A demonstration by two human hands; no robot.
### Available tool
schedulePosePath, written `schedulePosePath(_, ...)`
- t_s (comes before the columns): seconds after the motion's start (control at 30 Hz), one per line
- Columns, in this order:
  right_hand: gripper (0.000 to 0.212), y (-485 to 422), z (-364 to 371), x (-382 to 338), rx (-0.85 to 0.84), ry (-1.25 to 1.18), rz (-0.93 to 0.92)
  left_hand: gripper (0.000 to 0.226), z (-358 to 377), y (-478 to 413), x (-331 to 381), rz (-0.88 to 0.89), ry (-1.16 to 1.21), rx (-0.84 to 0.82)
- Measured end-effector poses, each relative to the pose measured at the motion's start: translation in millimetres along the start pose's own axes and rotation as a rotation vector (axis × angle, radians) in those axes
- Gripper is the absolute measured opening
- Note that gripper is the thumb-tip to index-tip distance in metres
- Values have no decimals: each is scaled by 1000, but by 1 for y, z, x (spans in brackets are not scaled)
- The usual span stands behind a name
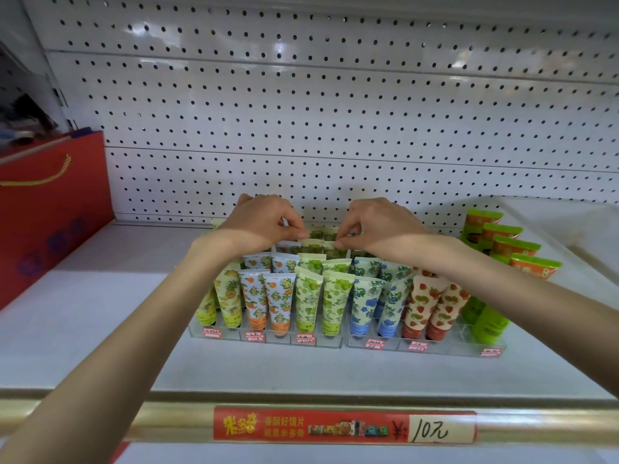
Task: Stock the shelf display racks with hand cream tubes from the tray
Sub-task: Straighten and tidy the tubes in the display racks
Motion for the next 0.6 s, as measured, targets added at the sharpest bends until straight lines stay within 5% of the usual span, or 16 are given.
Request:
schedulePosePath(0.33,18,-19,-12,-23,15,-173,-23,18,-39,14,-31,-11,8,143)
schedulePosePath(0.6,18,-45,7,-61,-94,-51,-28,17,-36,14,-57,20,-93,11)
Point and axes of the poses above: each hand's wrist, its own y-axis away from the middle knuckle, its own z-axis out of the palm, x = y × z, the point moved 2 cm from there along -y, towards the middle knuckle, and after that the axes turned 12 degrees about z, right-handed, at the moved point
